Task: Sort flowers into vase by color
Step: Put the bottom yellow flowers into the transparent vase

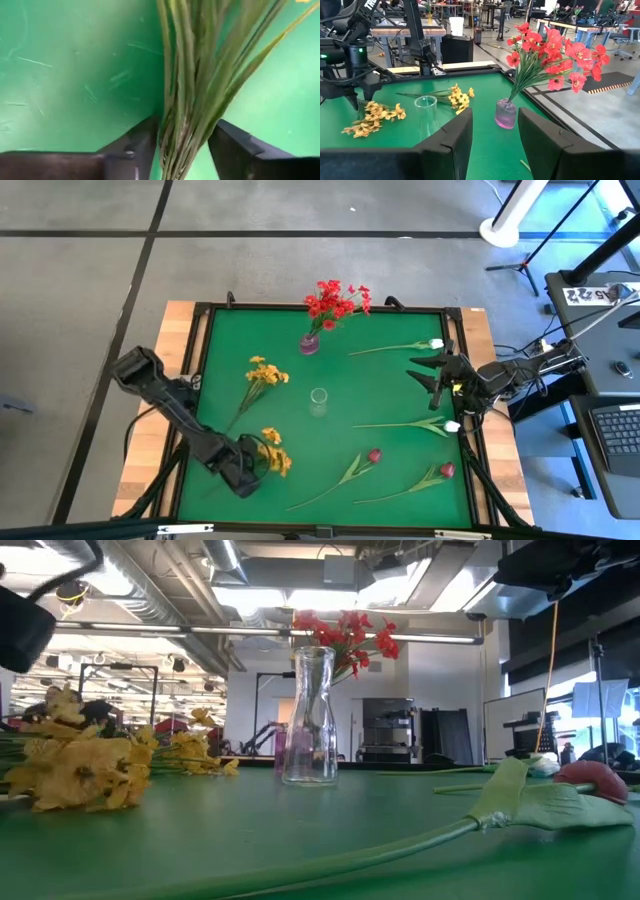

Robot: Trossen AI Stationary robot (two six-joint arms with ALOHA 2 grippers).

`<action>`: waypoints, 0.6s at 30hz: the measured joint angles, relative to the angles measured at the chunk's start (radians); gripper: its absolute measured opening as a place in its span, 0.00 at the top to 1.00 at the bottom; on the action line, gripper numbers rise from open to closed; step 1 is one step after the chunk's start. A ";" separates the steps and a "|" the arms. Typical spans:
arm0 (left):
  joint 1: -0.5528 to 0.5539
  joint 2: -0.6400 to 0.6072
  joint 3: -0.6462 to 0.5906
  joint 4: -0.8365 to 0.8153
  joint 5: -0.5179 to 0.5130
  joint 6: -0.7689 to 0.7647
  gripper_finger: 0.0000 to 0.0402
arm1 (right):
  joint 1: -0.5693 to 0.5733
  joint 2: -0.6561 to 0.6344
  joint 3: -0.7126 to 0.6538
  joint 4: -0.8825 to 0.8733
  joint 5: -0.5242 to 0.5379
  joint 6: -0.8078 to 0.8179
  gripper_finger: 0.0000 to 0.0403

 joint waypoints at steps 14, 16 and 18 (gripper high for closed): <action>0.059 -0.102 0.381 -0.230 -0.677 0.410 0.97 | 0.000 0.000 0.000 -0.008 -0.001 0.001 0.61; 0.051 -0.128 0.426 -0.194 -0.853 0.550 0.98 | 0.000 0.000 0.000 -0.009 -0.013 0.002 0.61; 0.048 -0.147 0.441 -0.086 -1.022 0.732 0.98 | 0.000 0.000 0.000 -0.009 -0.027 0.002 0.61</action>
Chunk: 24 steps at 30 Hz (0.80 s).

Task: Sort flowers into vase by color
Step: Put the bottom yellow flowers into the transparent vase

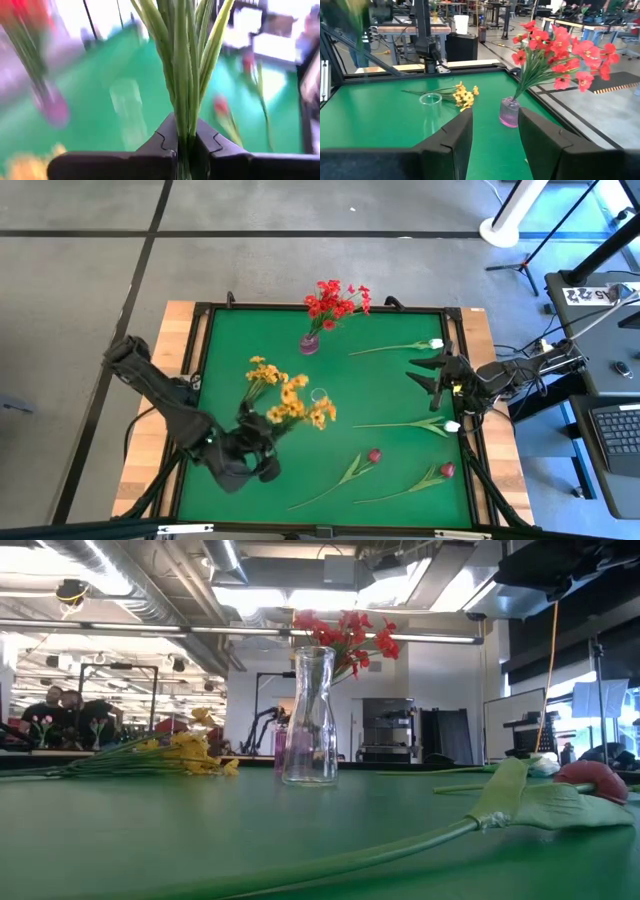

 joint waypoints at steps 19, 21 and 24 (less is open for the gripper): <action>0.536 0.001 -0.220 0.924 0.515 0.812 0.98 | 0.000 0.000 0.000 -0.008 -0.060 0.029 0.61; 0.558 0.003 -0.236 0.912 0.524 0.786 0.98 | 0.000 0.000 0.000 -0.008 -0.060 0.029 0.61; 0.556 0.003 -0.244 0.900 0.525 0.767 0.98 | 0.000 0.000 0.000 -0.026 -0.060 0.030 0.61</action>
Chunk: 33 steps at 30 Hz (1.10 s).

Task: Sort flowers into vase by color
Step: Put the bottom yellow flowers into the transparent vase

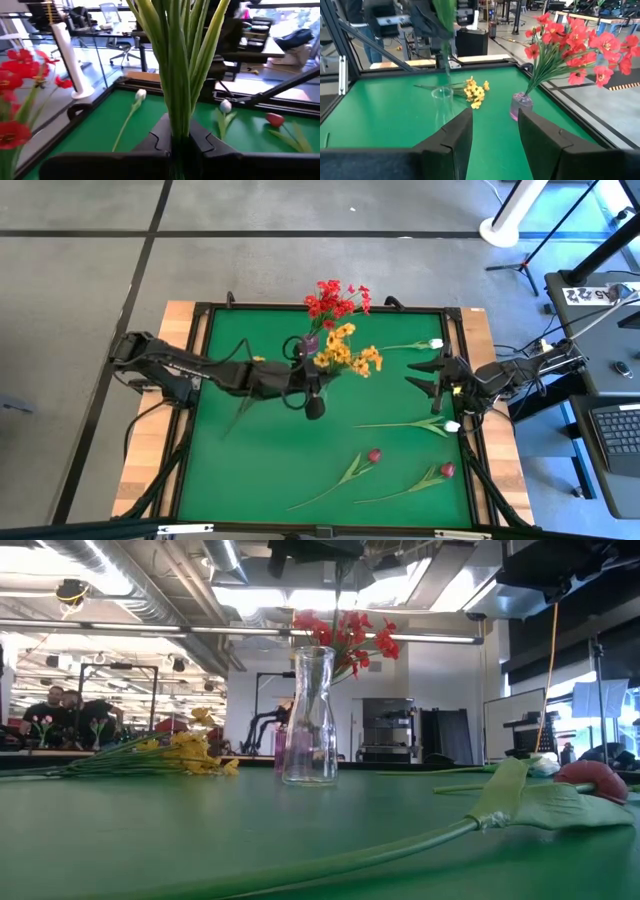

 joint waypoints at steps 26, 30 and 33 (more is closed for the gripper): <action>-0.040 -0.077 -0.144 0.014 -0.101 -0.117 0.93 | 0.000 0.056 0.000 -0.128 0.051 0.108 0.61; -0.037 -0.078 -0.145 0.005 -0.122 -0.182 0.82 | 0.000 0.074 0.000 -0.132 0.064 0.110 0.61; -0.050 -0.078 -0.123 -0.041 -0.121 -0.185 0.70 | -0.008 0.079 0.029 -0.163 0.071 0.127 0.61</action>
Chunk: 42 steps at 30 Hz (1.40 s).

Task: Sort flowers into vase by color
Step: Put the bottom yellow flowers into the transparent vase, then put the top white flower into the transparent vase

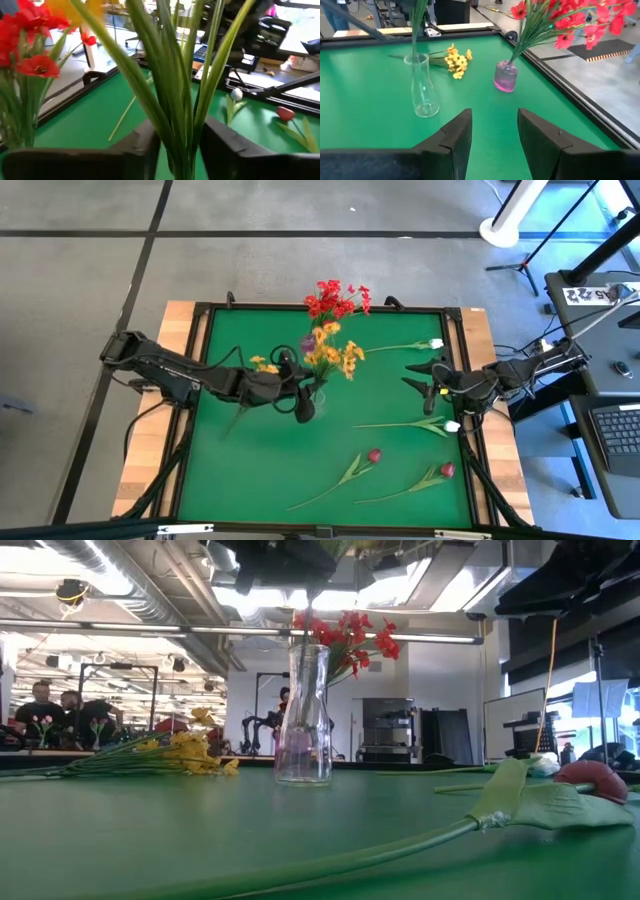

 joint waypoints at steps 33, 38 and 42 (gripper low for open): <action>-0.240 -0.003 0.435 -0.812 -0.323 -0.050 0.34 | -0.929 0.719 0.352 -0.478 -0.490 -0.411 0.61; -0.249 -0.003 0.435 -0.903 -0.320 -0.113 0.34 | -1.060 0.815 0.352 -0.428 -0.598 -0.498 0.61; -0.255 -0.003 0.435 -0.906 -0.299 -0.112 0.34 | -1.135 0.904 0.352 -0.410 -0.607 -0.520 0.61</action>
